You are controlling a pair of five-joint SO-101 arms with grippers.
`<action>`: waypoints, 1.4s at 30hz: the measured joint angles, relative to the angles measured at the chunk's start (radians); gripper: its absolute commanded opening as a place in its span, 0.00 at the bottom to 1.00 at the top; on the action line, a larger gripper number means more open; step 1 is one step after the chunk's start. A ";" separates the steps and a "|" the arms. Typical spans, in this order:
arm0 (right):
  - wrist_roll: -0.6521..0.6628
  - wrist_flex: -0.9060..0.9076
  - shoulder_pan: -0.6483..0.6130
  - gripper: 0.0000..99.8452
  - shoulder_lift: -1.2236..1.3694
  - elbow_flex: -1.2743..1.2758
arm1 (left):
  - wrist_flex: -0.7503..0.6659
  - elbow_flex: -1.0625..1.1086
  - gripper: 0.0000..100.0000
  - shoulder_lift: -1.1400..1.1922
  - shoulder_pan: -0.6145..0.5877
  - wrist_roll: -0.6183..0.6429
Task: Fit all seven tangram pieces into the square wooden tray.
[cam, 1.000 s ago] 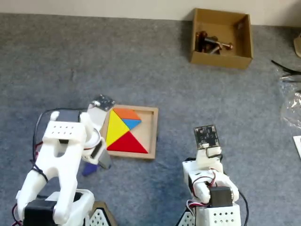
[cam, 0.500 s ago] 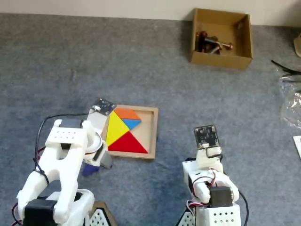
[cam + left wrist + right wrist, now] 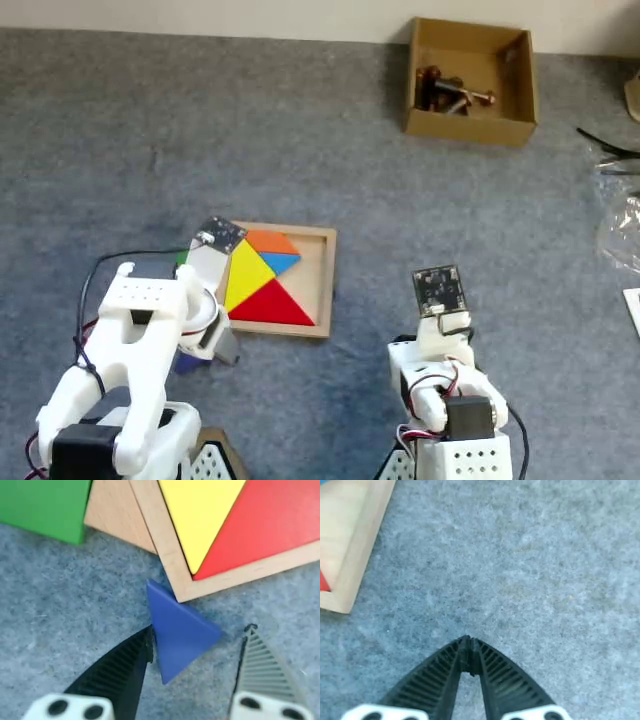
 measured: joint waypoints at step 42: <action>0.000 0.000 0.000 0.01 0.000 0.000 | -0.080 0.038 0.02 -0.002 -0.031 0.002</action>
